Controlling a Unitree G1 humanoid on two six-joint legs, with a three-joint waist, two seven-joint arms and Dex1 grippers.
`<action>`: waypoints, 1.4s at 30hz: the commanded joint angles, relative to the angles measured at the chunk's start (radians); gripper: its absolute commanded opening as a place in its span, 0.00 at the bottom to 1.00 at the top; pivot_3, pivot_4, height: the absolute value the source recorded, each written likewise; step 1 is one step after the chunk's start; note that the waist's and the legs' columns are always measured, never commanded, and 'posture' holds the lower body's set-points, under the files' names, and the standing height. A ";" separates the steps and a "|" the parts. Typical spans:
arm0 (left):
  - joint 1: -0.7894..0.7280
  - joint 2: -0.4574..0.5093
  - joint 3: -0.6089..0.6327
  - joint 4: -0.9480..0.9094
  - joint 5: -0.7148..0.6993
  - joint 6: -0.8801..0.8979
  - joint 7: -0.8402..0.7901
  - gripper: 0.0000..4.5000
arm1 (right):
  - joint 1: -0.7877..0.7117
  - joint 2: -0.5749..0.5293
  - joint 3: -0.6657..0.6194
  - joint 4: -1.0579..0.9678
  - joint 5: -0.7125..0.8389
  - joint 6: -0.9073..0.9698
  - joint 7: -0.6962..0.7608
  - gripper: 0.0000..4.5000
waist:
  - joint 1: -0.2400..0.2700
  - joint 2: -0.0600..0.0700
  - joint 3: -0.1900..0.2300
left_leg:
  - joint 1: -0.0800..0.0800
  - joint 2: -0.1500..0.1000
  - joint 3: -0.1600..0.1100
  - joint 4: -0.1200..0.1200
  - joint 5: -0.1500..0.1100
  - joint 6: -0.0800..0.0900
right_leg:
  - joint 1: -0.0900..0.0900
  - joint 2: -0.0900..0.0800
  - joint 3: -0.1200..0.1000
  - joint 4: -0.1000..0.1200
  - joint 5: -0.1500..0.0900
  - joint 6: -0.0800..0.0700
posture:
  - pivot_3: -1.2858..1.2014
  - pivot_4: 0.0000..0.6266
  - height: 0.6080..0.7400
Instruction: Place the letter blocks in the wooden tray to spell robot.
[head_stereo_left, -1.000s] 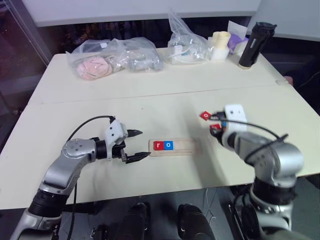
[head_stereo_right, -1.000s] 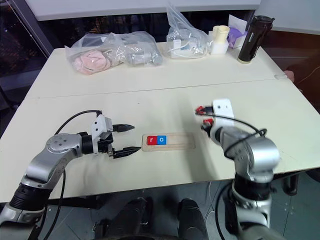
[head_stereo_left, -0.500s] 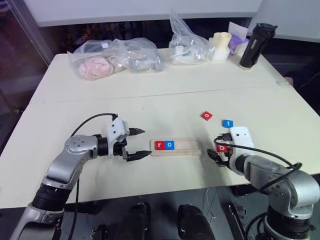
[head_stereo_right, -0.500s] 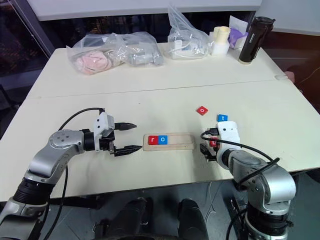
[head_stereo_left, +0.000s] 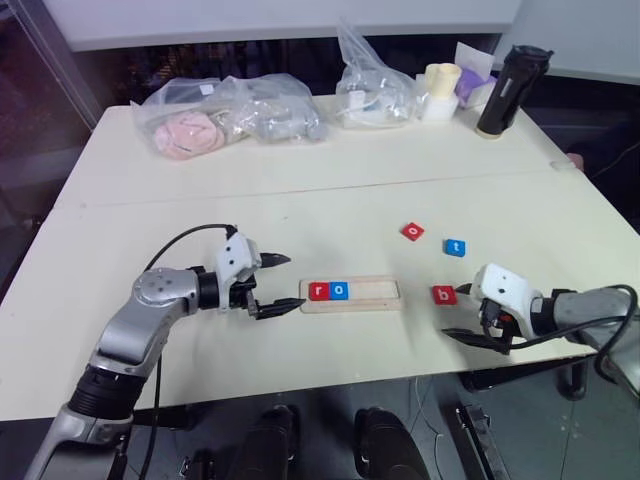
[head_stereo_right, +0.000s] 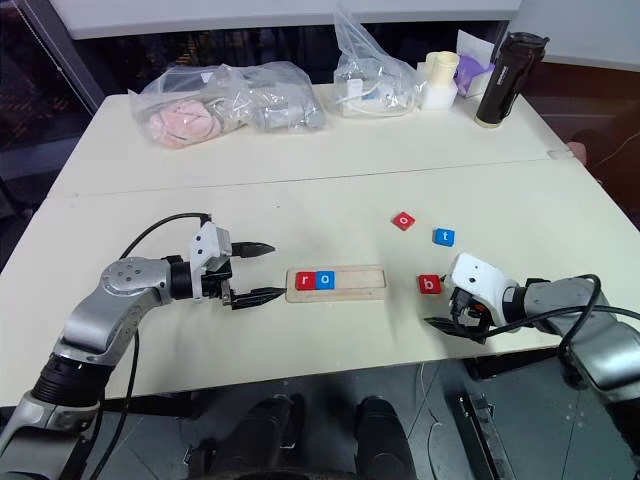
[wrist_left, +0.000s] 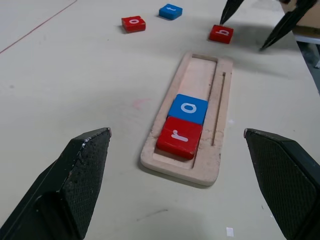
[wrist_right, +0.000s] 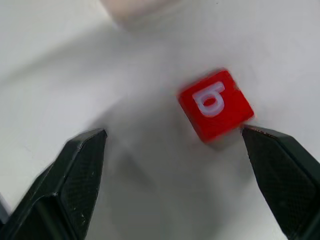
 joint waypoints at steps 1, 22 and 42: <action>-0.005 0.003 0.009 -0.026 -0.002 -0.013 0.003 1.00 | -0.087 0.031 0.020 0.105 -0.038 -0.096 0.064 0.97 | 0.003 0.000 0.000 | 0.000 0.000 0.000 0.000 0.000 0.000 | 0.000 0.000 0.000 0.000 0.000 0.000 | 0.52 0.24 0.88; 0.009 0.014 0.017 -0.045 -0.006 -0.007 0.009 1.00 | -0.215 0.099 0.037 0.190 -0.065 -0.118 0.214 0.25 | 0.022 0.000 0.000 | 0.001 0.000 -0.001 0.000 -0.001 -0.001 | 0.002 -0.001 0.000 -0.001 0.001 -0.001 | 0.52 0.24 0.88; 0.025 0.017 -0.002 -0.081 -0.003 -0.016 -0.021 1.00 | -0.377 0.326 0.213 0.036 -0.130 0.007 0.183 0.25 | 0.024 0.002 0.001 | 0.000 -0.001 -0.001 0.000 0.000 0.000 | 0.000 -0.001 0.000 0.000 0.001 0.000 | 0.52 0.24 0.88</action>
